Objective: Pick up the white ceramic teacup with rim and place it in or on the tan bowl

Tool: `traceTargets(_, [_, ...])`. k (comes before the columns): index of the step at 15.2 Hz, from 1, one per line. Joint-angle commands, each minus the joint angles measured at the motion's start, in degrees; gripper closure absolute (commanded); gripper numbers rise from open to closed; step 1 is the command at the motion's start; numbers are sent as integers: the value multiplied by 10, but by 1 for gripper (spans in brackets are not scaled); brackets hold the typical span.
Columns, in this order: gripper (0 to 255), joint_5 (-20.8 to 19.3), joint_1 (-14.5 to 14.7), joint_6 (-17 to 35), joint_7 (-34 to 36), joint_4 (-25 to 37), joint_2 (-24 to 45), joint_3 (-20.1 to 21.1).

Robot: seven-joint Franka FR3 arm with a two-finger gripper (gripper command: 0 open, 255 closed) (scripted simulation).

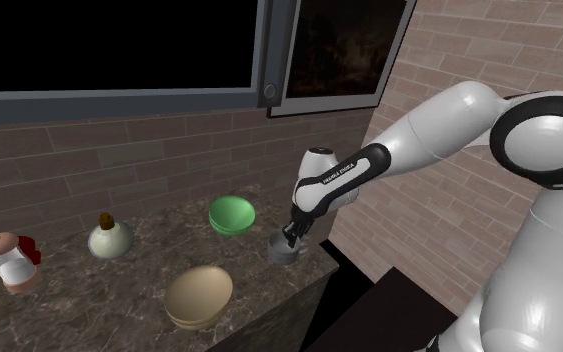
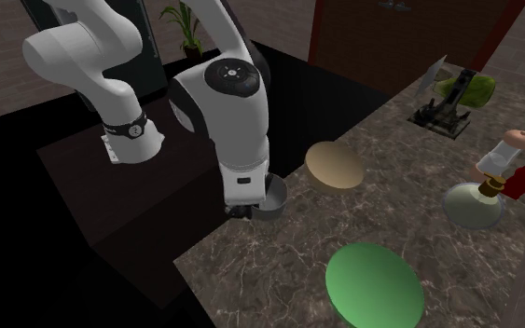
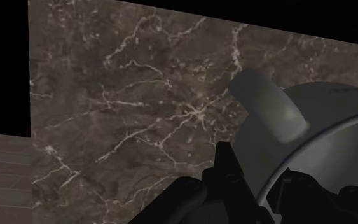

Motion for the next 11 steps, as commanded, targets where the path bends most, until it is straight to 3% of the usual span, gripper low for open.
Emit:
traceTargets(1, [255, -3, 1, -14, 4, 0, -15, -1])
traceTargets(11, [255, -16, 1, -90, 17, 13, -78, -4])
